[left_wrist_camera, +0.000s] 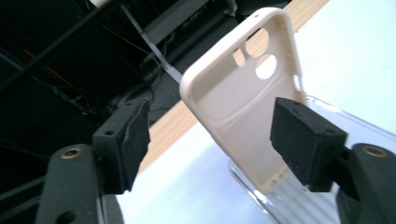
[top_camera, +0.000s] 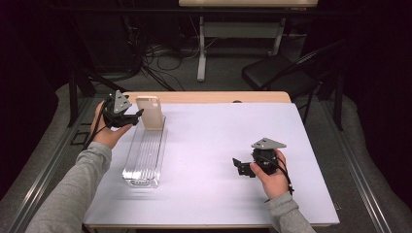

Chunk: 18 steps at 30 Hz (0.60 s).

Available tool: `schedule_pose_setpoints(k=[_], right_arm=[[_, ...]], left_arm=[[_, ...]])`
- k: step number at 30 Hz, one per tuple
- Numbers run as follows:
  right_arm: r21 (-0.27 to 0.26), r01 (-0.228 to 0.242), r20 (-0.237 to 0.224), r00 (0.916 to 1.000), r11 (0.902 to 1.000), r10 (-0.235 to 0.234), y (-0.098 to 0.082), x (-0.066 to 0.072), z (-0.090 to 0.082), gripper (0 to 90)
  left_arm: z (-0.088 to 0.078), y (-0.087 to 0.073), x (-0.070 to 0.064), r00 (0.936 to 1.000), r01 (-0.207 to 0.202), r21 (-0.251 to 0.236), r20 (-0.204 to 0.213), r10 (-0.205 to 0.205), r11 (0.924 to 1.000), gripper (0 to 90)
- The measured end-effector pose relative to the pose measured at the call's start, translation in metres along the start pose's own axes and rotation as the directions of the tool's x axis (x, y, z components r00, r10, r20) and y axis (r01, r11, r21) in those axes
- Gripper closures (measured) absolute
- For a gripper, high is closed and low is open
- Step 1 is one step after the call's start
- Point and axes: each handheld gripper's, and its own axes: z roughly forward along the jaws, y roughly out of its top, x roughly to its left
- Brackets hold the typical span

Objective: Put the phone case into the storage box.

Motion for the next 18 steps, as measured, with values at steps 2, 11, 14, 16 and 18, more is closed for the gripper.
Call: schedule_pose_setpoints(k=[2, 11, 14, 16, 18], right_arm=[[-0.002, 0.004, 0.0, 1.0, 1.0, -0.004, 0.0, 0.0, 0.0, 2.3], [-0.008, 0.014, 0.009, 0.9999, 0.9999, -0.014, 0.001, 0.002, -0.007, 2.3], [-0.005, 0.023, 0.011, 0.9997, 0.9997, -0.023, 0.0, 0.002, -0.008, 2.3], [-0.007, 0.027, 0.01, 0.9996, 0.9996, -0.027, -0.001, 0.002, -0.009, 2.3], [-0.006, 0.023, 0.008, 0.9997, 0.9997, -0.023, -0.001, 0.003, -0.01, 2.3]], left_arm=[[-0.002, 0.001, -0.001, 0.9997, 0.02, 0.01, 0.014, -0.02, 0.9997, 25.9], [-0.013, -0.001, -0.002, 0.9866, 0.151, 0.016, 0.062, -0.151, 0.9885, 19.3], [-0.017, -0.004, 0.0, 0.9774, 0.193, 0.025, 0.082, -0.195, 0.9808, 18.1], [-0.019, -0.007, 0.0, 0.9703, 0.219, 0.022, 0.1, -0.22, 0.9755, 16.1], [-0.022, -0.01, 0.0, 0.9664, 0.229, 0.03, 0.113, -0.231, 0.973, 15.8]])
